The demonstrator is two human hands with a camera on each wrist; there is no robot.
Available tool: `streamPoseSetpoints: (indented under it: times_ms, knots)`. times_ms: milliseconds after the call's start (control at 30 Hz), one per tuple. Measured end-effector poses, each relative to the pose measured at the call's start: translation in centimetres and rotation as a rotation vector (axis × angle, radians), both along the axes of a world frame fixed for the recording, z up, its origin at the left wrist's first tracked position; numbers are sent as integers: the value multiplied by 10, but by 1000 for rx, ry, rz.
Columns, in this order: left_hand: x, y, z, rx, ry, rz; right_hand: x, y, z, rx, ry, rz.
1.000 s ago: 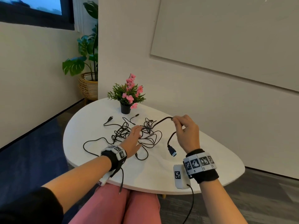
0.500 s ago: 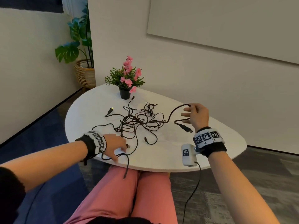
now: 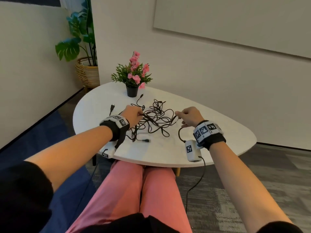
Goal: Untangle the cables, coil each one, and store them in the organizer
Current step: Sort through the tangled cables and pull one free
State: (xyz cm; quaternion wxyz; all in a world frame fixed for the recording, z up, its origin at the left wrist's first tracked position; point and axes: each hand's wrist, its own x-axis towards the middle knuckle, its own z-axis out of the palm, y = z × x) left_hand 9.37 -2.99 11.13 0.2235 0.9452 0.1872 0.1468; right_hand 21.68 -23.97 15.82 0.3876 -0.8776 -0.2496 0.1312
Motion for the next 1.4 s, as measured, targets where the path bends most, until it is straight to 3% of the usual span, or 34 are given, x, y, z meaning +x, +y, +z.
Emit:
streamPoseSetpoints:
  times_ms: [100, 200, 267, 367, 433, 500, 567, 667, 767, 900, 967, 1067, 1133, 1267, 1333, 1400]
  knots:
    - [0, 9, 0, 91, 125, 53, -6, 5, 15, 243, -38, -43]
    - [-4, 12, -13, 166, 408, 89, -12, 8, 33, 516, 63, -81]
    - [-1, 9, -22, 171, 489, 102, -16, 12, 41, 634, 105, -79]
    - [3, -4, -24, 105, 309, 97, -20, 20, 45, 719, 146, -62]
    - [4, -17, -22, 98, 163, -76, -23, 26, 47, 772, 189, -24]
    - [6, -25, -26, -1, 119, -217, -25, 31, 51, 836, 235, 29]
    - [9, -25, -34, -52, 95, -222, -23, 32, 57, 915, 289, 63]
    - [17, -13, -36, 30, 8, -185, -14, 26, 64, 1049, 324, 3]
    - [28, 7, -39, 112, -18, -160, -1, 12, 70, 1095, 156, -140]
    - [38, 32, -56, 222, 7, -140, 22, -3, 71, 981, -127, -355]
    - [40, 34, -61, 149, -62, -121, 30, -4, 62, 770, -258, -379]
    - [41, 24, -60, -17, -196, -115, 25, 12, 36, 393, -348, -259]
    - [40, 17, -60, -29, -208, -152, 13, 29, 16, 193, -425, -154]
    - [37, 15, -59, 146, -160, -182, -13, 63, -14, -77, -349, 201]
    - [35, 15, -57, 224, -166, -223, -17, 75, -26, -356, -499, 319]
    - [31, 17, -51, 192, -205, -263, -16, 82, -32, -466, -639, 328]
